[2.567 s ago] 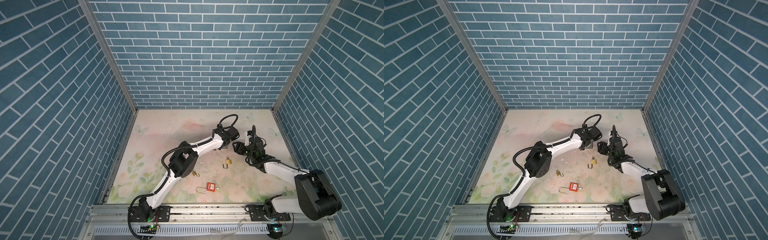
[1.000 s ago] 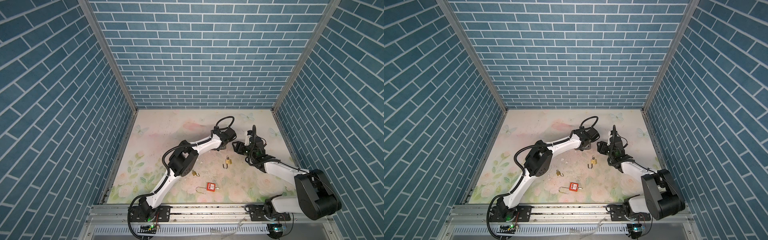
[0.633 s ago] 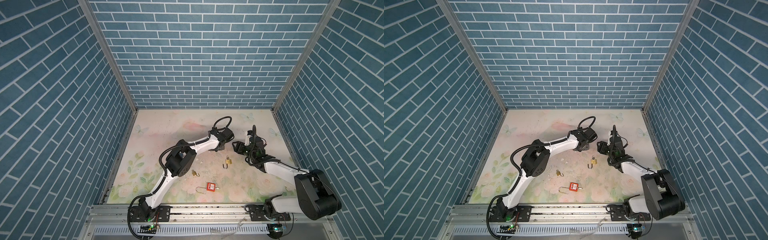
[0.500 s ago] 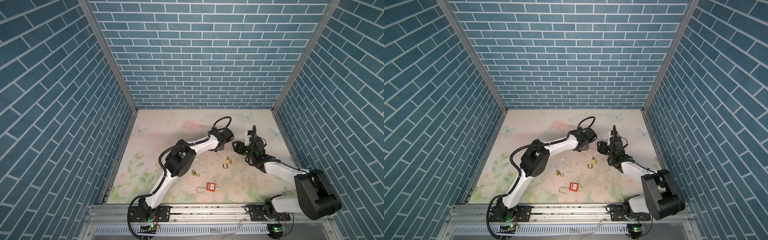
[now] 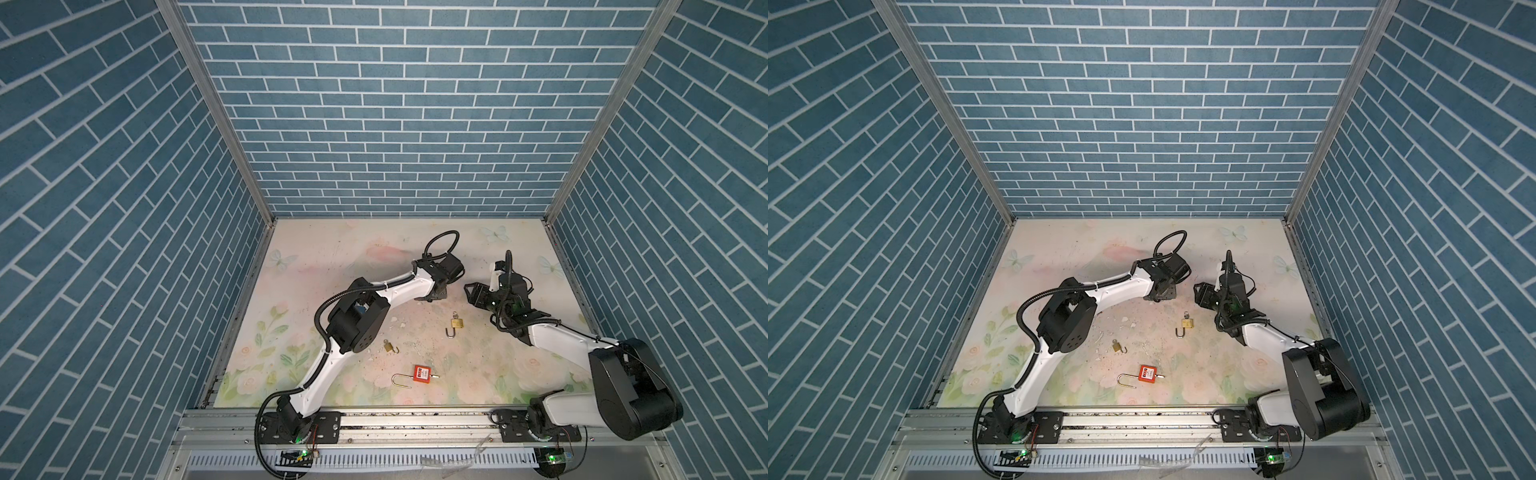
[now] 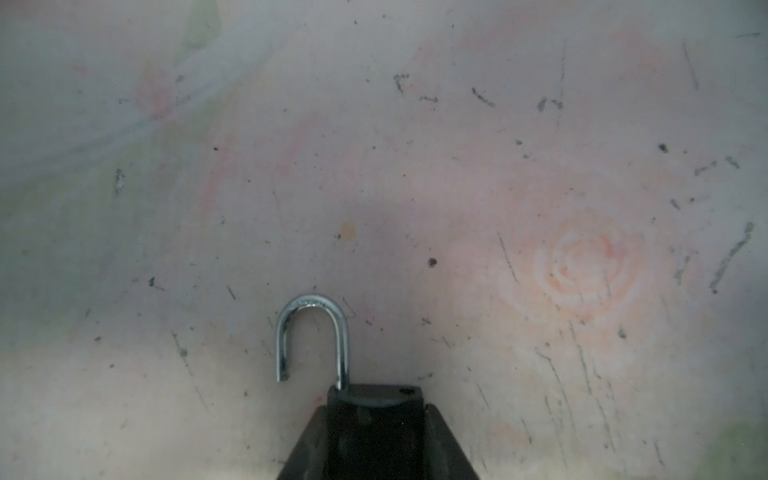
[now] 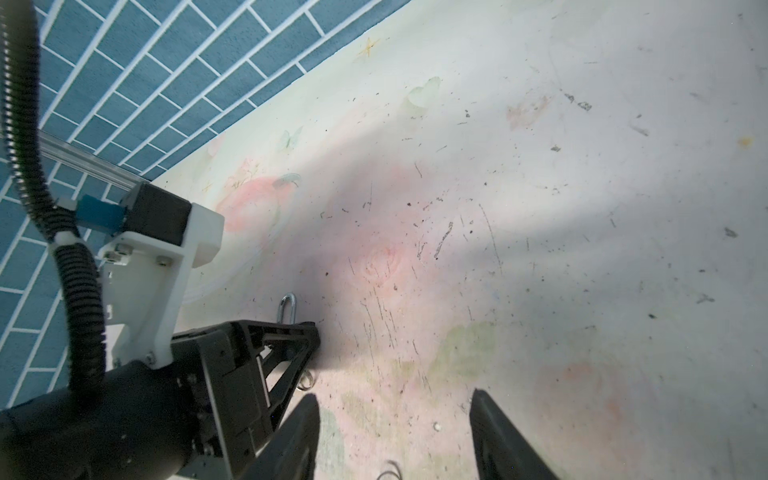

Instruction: Lock with the key

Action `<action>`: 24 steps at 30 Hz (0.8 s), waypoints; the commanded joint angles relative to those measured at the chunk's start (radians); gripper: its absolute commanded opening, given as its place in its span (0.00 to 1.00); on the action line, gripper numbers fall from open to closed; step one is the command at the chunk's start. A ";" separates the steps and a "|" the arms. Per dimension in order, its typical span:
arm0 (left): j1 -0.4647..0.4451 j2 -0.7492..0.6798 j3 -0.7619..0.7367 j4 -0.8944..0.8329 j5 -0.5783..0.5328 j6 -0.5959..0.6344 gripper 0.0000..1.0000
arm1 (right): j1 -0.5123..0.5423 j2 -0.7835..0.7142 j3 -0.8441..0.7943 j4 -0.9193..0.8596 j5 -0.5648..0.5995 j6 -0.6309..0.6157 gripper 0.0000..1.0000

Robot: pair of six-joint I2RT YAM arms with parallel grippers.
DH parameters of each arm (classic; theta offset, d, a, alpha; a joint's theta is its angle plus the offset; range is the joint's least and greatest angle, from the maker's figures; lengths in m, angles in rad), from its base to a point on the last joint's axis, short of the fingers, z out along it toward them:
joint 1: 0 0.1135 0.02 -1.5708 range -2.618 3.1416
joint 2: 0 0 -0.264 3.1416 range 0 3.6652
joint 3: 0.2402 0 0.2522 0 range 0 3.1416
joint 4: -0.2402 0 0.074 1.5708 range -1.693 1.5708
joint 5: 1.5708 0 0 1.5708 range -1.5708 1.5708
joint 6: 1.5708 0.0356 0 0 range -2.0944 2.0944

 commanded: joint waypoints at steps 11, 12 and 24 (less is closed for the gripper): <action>-0.006 -0.368 -0.402 0.424 0.074 0.571 0.00 | -0.043 -0.197 0.041 -0.096 -0.055 0.006 0.59; -0.004 -0.410 -0.436 0.460 0.084 0.629 0.00 | -0.047 -0.226 0.039 -0.101 -0.057 0.001 0.59; -0.041 -0.952 -0.966 0.867 0.478 1.348 0.00 | -0.057 -0.507 0.050 -0.092 -0.352 -0.159 0.59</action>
